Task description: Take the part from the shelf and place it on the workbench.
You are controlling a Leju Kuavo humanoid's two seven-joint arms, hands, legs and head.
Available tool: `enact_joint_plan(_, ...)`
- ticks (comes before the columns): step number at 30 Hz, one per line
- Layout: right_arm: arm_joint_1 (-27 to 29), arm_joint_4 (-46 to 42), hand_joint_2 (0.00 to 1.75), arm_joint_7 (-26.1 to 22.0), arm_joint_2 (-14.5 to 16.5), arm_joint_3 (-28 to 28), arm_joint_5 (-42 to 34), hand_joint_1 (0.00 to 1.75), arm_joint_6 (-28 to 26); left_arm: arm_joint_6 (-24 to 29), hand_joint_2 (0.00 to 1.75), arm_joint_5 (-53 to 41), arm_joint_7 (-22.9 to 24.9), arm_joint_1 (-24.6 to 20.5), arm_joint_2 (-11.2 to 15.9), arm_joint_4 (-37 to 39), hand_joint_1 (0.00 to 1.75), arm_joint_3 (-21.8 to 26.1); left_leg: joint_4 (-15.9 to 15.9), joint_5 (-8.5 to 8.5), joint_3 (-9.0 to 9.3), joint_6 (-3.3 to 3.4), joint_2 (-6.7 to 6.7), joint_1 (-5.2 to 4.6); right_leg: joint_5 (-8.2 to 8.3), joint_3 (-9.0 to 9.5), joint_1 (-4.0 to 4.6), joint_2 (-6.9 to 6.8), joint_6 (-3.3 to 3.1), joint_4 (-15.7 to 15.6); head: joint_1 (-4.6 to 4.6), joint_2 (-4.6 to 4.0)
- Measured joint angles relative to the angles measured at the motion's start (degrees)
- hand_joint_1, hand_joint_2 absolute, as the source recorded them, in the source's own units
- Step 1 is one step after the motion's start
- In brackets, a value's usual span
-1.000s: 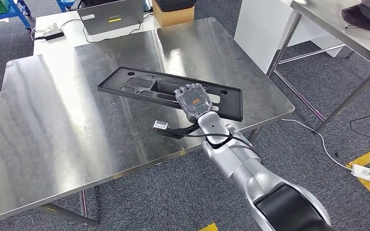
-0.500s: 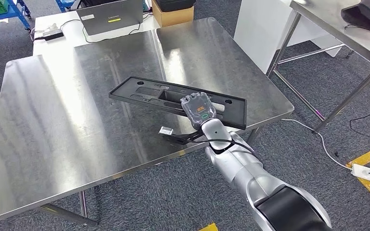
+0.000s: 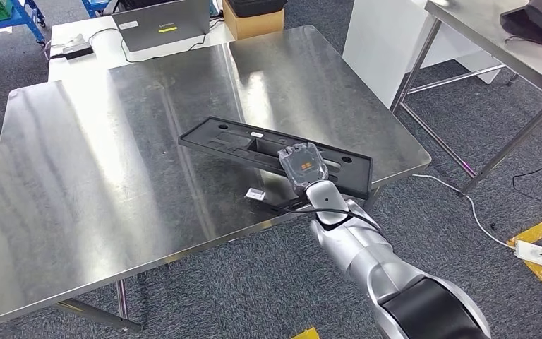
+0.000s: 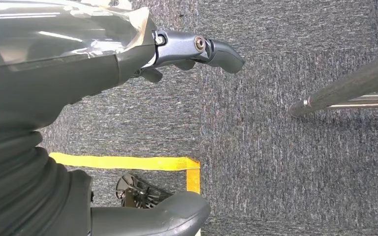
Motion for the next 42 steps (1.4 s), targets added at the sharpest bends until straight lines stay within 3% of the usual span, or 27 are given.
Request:
enact_joint_plan(1, 0.1, 0.0, 1.75, 0.0, -0.1, -0.2, 0.0, 0.00, -0.2, 0.2, 1.75, -0.2, 0.2, 0.0, 0.0, 0.0, 0.00, 0.0, 0.0, 0.00, 0.00, 0.00, 0.01, 0.00, 0.00, 0.00, 0.00, 0.00, 0.00, 0.0, 0.00, 0.00)
enact_joint_plan(5, 0.4, 0.0, 1.75, 0.1, -0.4, -0.9, 0.0, 0.00, -0.8, 1.1, 0.00, -0.6, 1.8, 0.0, 0.1, 0.0, 0.00, 0.2, 0.0, 0.00, 0.02, 0.00, 0.01, 0.00, 0.00, 0.01, 0.00, 0.00, 0.00, 0.0, 0.00, 0.00)
enact_joint_plan(11, 0.9, 0.0, 1.75, 0.5, -0.8, -1.5, 0.0, 0.00, -0.9, 0.9, 0.00, -0.5, 4.2, 0.1, 0.1, 0.0, 0.00, 0.9, 0.0, 0.00, 0.02, 0.00, 0.00, 0.00, 0.00, 0.01, 0.00, 0.00, 0.00, 0.0, 0.00, 0.00)
enact_joint_plan(32, 1.2, 0.2, 1.75, -0.1, -1.4, -3.3, 0.0, 0.00, -1.3, 0.8, 0.00, 0.7, 4.7, 0.1, 0.1, 0.0, 0.00, 2.6, 0.0, 0.00, 0.03, 0.00, 0.00, 0.00, 0.00, 0.03, 0.00, 0.00, 0.00, 0.0, 0.00, 0.00)
enact_joint_plan(42, 0.0, 1.4, 1.75, 3.5, -3.6, -3.1, 0.0, 0.00, -0.3, 0.4, 0.00, 0.8, 4.7, 0.2, 0.1, 0.0, 0.00, 3.5, 0.0, 0.00, 0.07, 0.00, -0.02, -0.03, 0.00, 0.10, -0.02, -0.01, 0.00, 0.0, 0.00, 0.00)
